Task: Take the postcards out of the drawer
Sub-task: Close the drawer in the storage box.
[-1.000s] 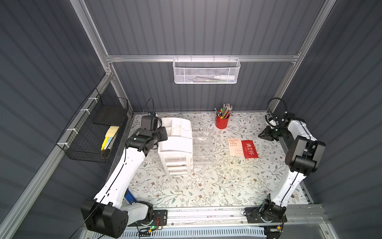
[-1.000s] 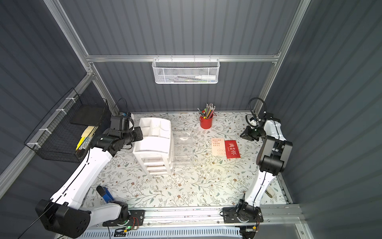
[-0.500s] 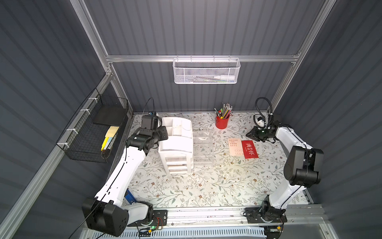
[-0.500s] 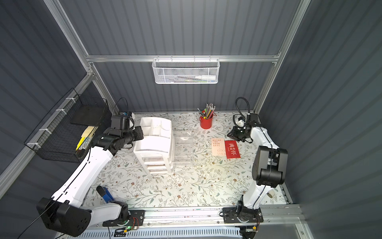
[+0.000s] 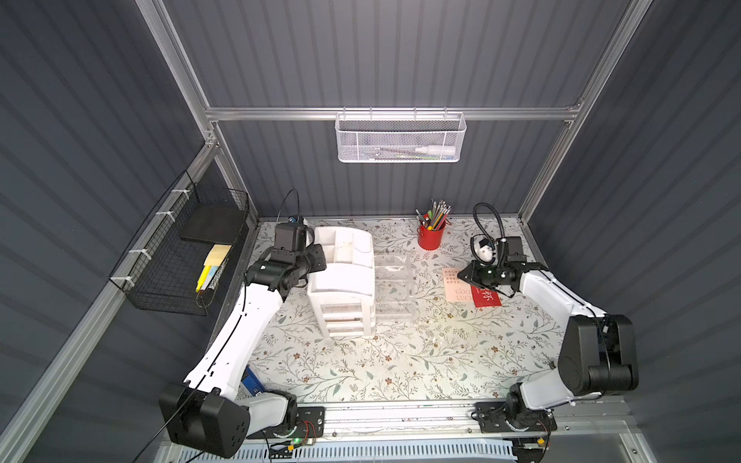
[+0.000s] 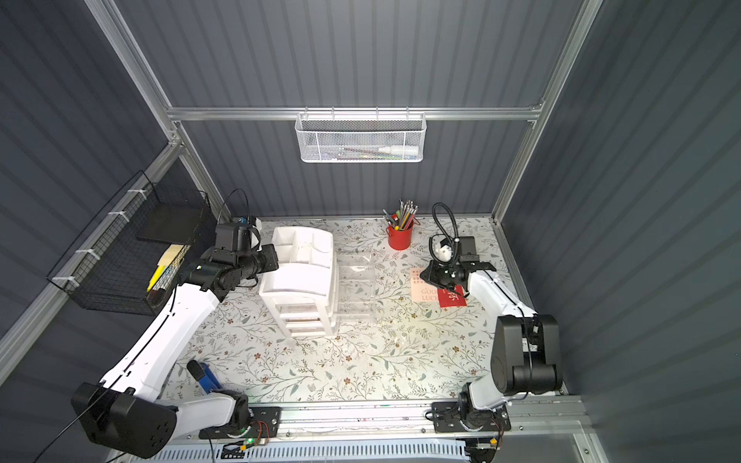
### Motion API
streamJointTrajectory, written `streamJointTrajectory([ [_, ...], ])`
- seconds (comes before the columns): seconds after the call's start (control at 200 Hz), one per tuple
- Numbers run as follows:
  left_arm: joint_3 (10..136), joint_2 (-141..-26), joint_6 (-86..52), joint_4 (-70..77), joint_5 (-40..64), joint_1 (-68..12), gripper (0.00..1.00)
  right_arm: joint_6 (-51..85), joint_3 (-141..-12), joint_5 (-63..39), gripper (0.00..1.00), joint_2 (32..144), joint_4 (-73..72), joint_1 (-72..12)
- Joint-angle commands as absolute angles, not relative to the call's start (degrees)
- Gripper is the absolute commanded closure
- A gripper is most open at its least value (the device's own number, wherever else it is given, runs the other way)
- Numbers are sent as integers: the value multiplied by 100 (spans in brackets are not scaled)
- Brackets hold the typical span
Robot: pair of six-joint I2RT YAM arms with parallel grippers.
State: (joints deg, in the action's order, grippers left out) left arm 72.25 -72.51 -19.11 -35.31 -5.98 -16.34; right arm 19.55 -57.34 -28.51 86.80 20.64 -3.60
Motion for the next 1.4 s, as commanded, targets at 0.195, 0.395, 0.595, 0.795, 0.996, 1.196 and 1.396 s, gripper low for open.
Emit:
streamJointTrajectory([
  [0.195, 6938, -7425, -1765, -4092, -539, -1639, 100, 2218, -5438, -2393, 87, 8370, 1768, -1075],
  [0.395, 6927, -7442, -1762, -4105, -501, -1635, 100, 2340, -5320, -2211, 89, 8267, 1671, -1518],
  [0.595, 6858, -7365, -1775, -4030, -379, -1635, 100, 2496, -5273, -2066, 89, 8293, 1532, -1899],
  [0.795, 6856, -7360, -1776, -4017, -316, -1635, 100, 2545, -5474, -1993, 89, 8496, 1494, -2152],
  [0.996, 6838, -7391, -1784, -3999, -281, -1635, 100, 2596, -5721, -1942, 89, 8908, 1348, -2324],
  [1.196, 6843, -7408, -1786, -4008, -272, -1635, 100, 2617, -5981, -1960, 89, 9200, 1244, -2381],
  [1.396, 6854, -7430, -1775, -4013, -238, -1635, 100, 2661, -6214, -2025, 89, 9433, 1162, -2494],
])
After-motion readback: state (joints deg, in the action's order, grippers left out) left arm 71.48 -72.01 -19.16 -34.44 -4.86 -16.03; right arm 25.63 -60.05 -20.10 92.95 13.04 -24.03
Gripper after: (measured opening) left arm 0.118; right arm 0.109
